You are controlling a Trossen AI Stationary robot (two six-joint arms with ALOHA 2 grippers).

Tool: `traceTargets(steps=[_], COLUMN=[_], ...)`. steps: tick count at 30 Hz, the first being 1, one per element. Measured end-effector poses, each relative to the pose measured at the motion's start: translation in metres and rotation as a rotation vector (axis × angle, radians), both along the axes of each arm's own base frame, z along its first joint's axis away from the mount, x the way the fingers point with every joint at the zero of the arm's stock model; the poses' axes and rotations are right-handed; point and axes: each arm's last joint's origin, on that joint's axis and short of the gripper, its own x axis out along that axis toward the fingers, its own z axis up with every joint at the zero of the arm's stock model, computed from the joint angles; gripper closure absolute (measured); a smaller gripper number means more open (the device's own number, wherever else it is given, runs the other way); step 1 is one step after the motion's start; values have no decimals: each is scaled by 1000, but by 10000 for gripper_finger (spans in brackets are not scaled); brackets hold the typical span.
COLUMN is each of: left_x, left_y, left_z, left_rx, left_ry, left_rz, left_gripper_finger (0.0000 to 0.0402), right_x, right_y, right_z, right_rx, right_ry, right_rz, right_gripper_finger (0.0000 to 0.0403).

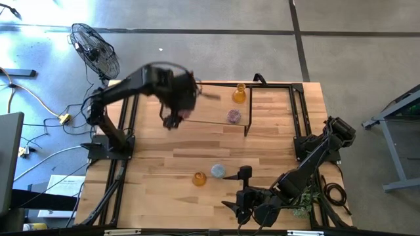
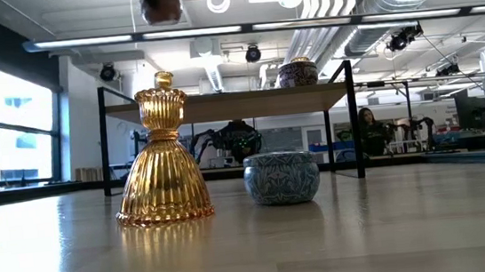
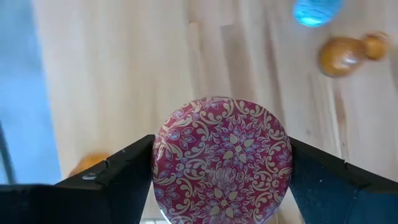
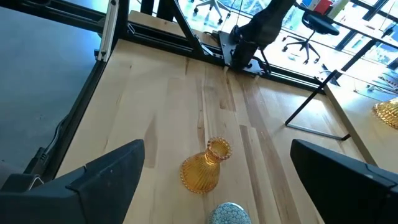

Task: Pick & Place candle stick holders
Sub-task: Put the pink scented candle on the shelf aligned with the other scented candle

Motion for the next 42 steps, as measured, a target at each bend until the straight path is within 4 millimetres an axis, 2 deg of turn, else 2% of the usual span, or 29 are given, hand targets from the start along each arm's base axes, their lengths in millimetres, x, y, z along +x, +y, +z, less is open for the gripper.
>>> traceTargets(steps=[5, 11, 17, 25, 36, 42], left_x=[-11, -16, -9, -9, -18, -17], left_y=[45, 69, 73, 78, 96, 97], left_z=[-8, -28, -53, -77, -97, -102], left_rx=[-121, -205, -231, -261, -271, -258], left_ry=[-2, 22, 43, 105, 130, 121], left_rz=[133, 197, 157, 159, 222, 213], left_gripper_finger=[94, 94, 94, 94, 94, 94], right_x=[0, 0, 0, 0, 0, -1], right_y=[0, 0, 0, 0, 0, 0], right_z=[0, 0, -1, -1, -1, -1], right_rx=[0, -2, 9, 18, 20, 16], right_ry=[0, 2, 3, 2, 6, 10], right_rz=[0, 0, -7, -11, -5, -5], right_gripper_finger=[5, 5, 5, 5, 5, 5])
